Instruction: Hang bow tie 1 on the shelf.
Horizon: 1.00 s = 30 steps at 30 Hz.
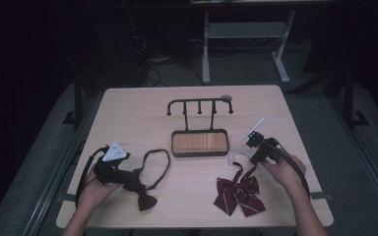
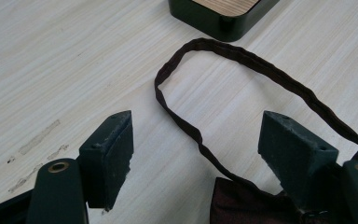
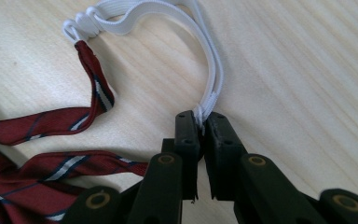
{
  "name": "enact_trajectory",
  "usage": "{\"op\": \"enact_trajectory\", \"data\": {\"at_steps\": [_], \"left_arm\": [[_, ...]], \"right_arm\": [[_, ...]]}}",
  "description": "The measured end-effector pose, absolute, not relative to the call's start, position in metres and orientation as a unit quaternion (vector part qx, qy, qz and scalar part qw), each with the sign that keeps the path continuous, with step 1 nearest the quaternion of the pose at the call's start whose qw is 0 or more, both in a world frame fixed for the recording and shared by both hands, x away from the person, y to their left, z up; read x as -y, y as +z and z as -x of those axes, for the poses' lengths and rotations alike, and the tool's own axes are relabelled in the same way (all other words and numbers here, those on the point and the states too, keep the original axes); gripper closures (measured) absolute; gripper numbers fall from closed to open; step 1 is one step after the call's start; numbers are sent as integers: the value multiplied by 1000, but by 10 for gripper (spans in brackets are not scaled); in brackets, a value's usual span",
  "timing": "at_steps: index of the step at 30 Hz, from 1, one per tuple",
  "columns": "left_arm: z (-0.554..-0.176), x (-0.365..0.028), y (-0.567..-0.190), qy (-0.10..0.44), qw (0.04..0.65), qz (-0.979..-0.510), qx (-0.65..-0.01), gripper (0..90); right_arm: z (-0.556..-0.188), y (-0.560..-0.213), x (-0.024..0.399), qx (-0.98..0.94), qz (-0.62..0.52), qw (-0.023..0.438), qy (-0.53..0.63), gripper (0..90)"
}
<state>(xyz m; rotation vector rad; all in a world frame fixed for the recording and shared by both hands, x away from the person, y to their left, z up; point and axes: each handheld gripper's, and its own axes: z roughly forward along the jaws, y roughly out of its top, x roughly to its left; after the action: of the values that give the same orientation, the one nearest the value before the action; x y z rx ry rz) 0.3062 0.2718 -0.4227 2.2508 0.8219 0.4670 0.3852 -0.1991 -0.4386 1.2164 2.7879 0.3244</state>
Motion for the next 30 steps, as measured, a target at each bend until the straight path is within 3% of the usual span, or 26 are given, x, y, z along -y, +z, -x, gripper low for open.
{"op": "enact_trajectory", "data": {"at_steps": [16,30], "left_arm": [[-305,-272,-423,178,345,-864,-320,269],[-306,-271,-423,181,345,-865,-317,268]], "right_arm": [[-374,-394,193,-921,-353,41,159,837],[-369,-367,193,-924,-323,14,205,834]]}}
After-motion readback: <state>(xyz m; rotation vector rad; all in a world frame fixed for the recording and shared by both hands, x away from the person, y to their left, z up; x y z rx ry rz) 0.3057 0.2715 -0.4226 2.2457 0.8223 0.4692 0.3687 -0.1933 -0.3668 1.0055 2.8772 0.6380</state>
